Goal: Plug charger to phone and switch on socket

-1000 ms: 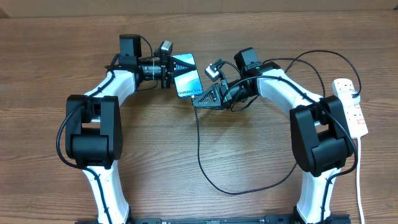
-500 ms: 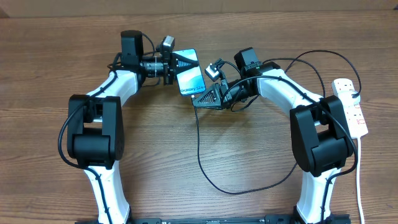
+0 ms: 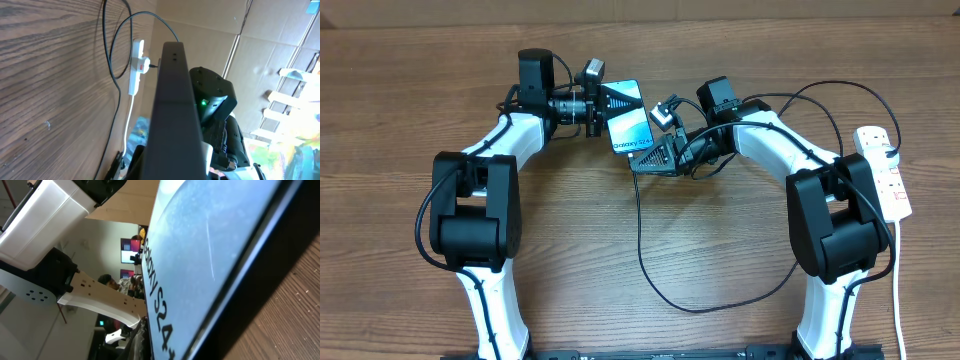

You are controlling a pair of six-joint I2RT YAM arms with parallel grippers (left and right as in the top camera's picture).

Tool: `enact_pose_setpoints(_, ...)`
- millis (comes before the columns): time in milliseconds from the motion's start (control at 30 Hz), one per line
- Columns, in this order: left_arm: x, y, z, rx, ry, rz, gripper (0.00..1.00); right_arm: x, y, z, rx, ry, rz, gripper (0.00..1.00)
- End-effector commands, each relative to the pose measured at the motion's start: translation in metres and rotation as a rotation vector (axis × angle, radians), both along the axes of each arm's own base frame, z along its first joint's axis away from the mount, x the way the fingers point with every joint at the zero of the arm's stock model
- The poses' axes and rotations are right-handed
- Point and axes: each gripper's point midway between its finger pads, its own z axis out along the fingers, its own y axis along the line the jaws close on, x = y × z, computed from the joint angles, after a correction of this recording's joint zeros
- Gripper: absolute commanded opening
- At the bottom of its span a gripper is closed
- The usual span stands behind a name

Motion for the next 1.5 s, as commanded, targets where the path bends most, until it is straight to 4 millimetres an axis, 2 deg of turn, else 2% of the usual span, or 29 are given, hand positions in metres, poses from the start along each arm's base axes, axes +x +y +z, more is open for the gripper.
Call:
enact_pose_setpoints(0, -0.0075, -0.0051, 0.0277, -0.037, -0.053, -0.05, 0.04, 0.0023, -0.0007, 0.0016, 0.016, 0.002, -0.001, 0.04)
enact_pose_setpoints(267, -0.0068, -0.0051, 0.0271, -0.034, -0.062, -0.047, 0.04, 0.0054, -0.0054, 0.0062, 0.042, 0.01, -0.009, 0.04)
enact_pose_setpoints(733, -0.0073, -0.0051, 0.0276, -0.036, -0.059, -0.05, 0.04, 0.0083, -0.0081, 0.0027, 0.022, 0.006, -0.022, 0.04)
enact_pose_setpoints(933, -0.0118, -0.0053, 0.0307, -0.055, -0.048, -0.074, 0.04, 0.0081, -0.0082, 0.0026, 0.021, 0.008, -0.022, 0.04)
enact_pose_setpoints(1467, -0.009, -0.0047, 0.0288, -0.045, -0.049, -0.059, 0.04, 0.0043, -0.0093, 0.0021, 0.008, 0.052, -0.022, 0.04)
